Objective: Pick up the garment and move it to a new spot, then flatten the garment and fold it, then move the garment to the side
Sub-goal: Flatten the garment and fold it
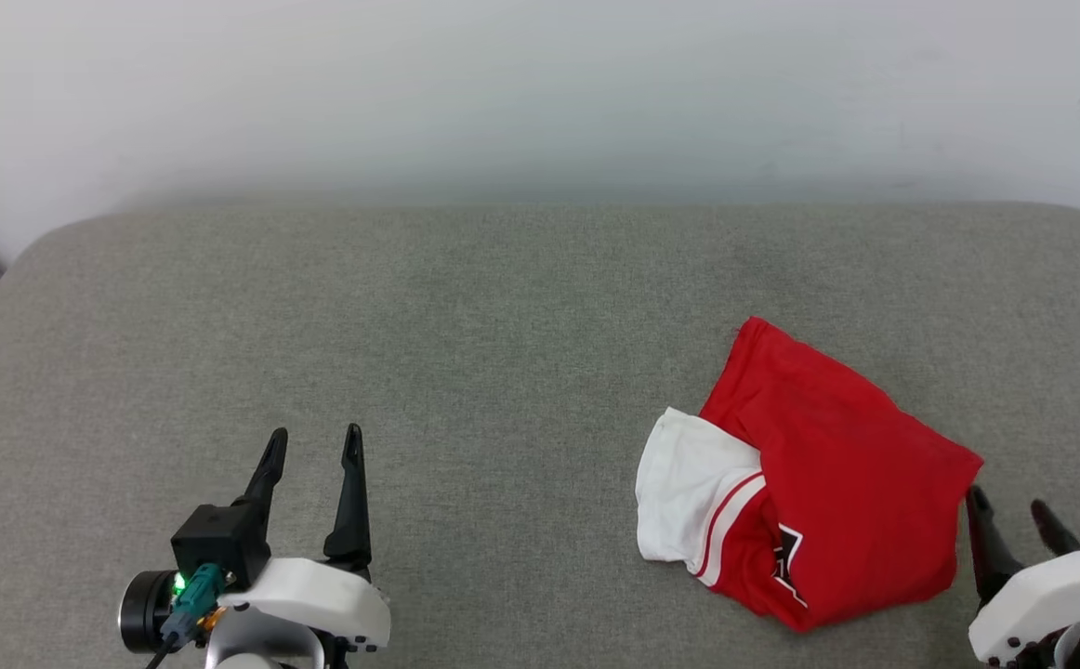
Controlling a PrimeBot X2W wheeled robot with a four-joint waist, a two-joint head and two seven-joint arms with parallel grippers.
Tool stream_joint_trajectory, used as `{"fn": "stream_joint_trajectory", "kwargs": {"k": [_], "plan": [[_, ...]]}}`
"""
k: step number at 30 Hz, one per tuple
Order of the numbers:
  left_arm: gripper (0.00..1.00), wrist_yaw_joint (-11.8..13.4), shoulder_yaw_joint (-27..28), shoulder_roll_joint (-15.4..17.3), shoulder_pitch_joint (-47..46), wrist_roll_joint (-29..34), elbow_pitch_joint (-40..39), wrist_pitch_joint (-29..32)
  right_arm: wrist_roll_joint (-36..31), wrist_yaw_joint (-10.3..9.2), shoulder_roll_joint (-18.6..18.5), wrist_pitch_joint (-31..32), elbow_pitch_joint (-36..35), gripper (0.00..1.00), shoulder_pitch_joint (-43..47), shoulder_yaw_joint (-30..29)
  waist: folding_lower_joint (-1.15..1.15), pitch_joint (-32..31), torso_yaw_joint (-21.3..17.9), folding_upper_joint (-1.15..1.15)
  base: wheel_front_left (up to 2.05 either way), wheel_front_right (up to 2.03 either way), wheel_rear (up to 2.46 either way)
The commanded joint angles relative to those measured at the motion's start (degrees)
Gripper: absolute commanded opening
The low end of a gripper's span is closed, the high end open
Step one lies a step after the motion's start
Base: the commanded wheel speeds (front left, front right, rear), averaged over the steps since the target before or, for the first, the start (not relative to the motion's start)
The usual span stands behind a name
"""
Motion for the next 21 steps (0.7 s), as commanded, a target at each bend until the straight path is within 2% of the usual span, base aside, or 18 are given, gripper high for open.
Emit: {"fn": "stream_joint_trajectory", "kwargs": {"k": [1, 8, 15, 21], "plan": [[1.0, 0.29, 0.13, 0.36, 1.07, -0.26, -0.08, 0.23, -1.24, -0.02, 0.03, -1.63, -1.75, 1.0, 0.52, 0.32, 0.01, -0.83, 0.16, 0.0, 0.0, 0.0, 0.0], [1.0, 0.9, 0.23, 1.1, 2.92, -0.62, -0.46, 0.87, -4.42, -0.02, 0.03, -7.63, -10.8, 1.0, 2.35, 4.63, 0.01, -2.48, 0.03, 0.0, 0.0, 0.0, 0.0], [1.0, 1.29, -0.05, 1.73, 3.99, -0.69, -0.63, 1.87, -4.89, -0.02, 0.03, -8.76, -15.88, 1.0, 5.39, 10.86, 0.01, -3.31, -0.67, 0.0, 0.0, 0.0, 0.0], [1.0, 1.78, -1.05, 2.27, 2.49, 0.43, -1.52, 3.48, -4.14, -0.02, 0.02, -8.7, -17.89, 1.0, 6.34, 13.76, 0.01, -3.15, -1.55, 0.0, 0.0, 0.0, 0.0]]}}
